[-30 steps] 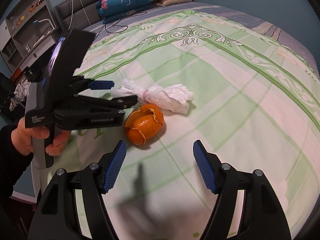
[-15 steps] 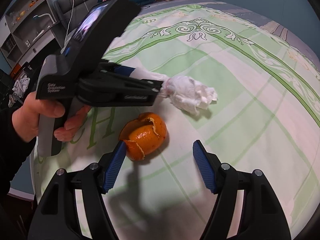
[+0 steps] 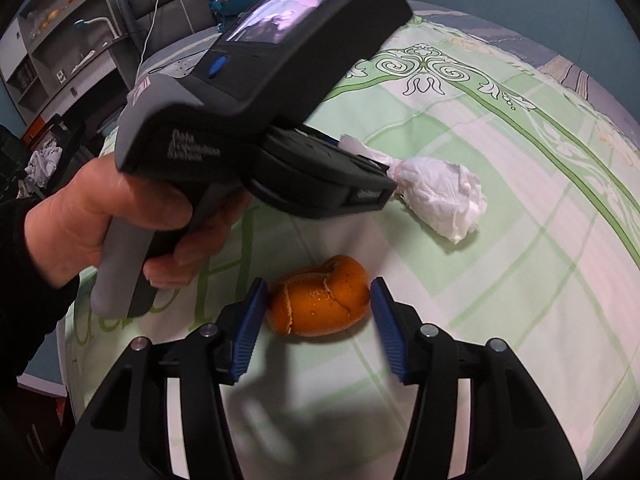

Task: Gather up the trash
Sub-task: 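Grasp the white tissue with the left tool while the right tool grasps the orange, then lift the tissue and orange and carry them over the yellow bin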

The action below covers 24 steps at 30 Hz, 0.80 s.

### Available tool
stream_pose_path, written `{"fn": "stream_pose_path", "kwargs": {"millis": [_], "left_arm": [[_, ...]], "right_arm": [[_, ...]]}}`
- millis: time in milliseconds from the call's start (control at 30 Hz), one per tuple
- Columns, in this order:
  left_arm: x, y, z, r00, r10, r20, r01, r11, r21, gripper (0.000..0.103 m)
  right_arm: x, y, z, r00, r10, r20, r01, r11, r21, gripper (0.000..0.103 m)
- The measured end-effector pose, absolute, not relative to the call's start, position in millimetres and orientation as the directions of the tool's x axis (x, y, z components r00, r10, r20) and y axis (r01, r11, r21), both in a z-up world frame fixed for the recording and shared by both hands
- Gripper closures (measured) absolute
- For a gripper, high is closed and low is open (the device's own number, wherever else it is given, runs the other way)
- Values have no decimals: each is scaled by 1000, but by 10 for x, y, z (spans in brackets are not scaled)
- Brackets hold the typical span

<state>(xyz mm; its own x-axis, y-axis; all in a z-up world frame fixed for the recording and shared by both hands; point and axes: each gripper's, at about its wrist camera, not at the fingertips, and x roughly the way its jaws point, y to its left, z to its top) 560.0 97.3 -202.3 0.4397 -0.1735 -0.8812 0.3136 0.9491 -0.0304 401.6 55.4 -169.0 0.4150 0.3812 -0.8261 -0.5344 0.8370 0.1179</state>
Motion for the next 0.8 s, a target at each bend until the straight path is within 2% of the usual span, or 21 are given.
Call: {"fn": "stream_pose_path", "kwargs": {"millis": [167,267,800], "left_arm": [[5592,1015,-2014,450,-199,-871,307,950,-59,86],[5563,1041,-1996,460,-207,-863,296,952,-71,87],[4950,1083,-1495,514,-240,-823,235,963,-134,88]], "right_arm": [[3983,574,-1690,429,355,-831,-533,842,84,64],[3856,490,-1599,431,357,-828,-541,837,79,66],[3052,-397,-1035,363,417,-834,-472,854,221,67]]}}
